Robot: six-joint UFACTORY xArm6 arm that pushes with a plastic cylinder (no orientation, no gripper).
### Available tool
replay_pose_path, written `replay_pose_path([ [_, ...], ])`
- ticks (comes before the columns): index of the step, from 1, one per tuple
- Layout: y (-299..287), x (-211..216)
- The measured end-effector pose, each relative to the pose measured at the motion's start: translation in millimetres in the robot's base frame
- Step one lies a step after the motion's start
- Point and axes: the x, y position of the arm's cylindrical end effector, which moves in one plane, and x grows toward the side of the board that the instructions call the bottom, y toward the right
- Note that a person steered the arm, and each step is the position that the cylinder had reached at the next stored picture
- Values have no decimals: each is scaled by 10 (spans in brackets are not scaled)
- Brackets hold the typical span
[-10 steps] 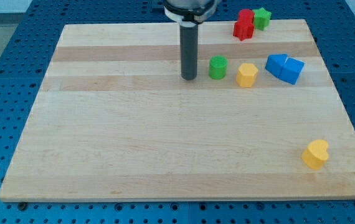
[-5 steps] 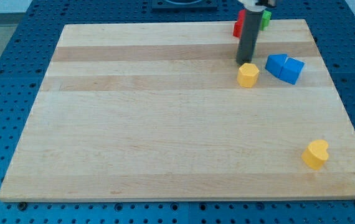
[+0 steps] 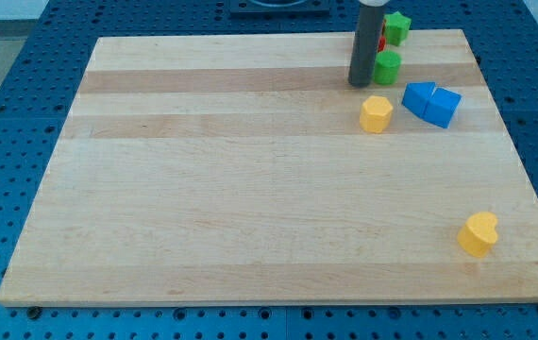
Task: Place the green circle right to the red star
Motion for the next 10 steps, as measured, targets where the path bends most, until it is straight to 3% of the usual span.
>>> replay_pose_path([
  [1, 474, -96],
  [3, 555, -16],
  [5, 1202, -36],
  [6, 1330, -269],
  [7, 1329, -415],
  [9, 1109, -8],
  [10, 938, -175],
])
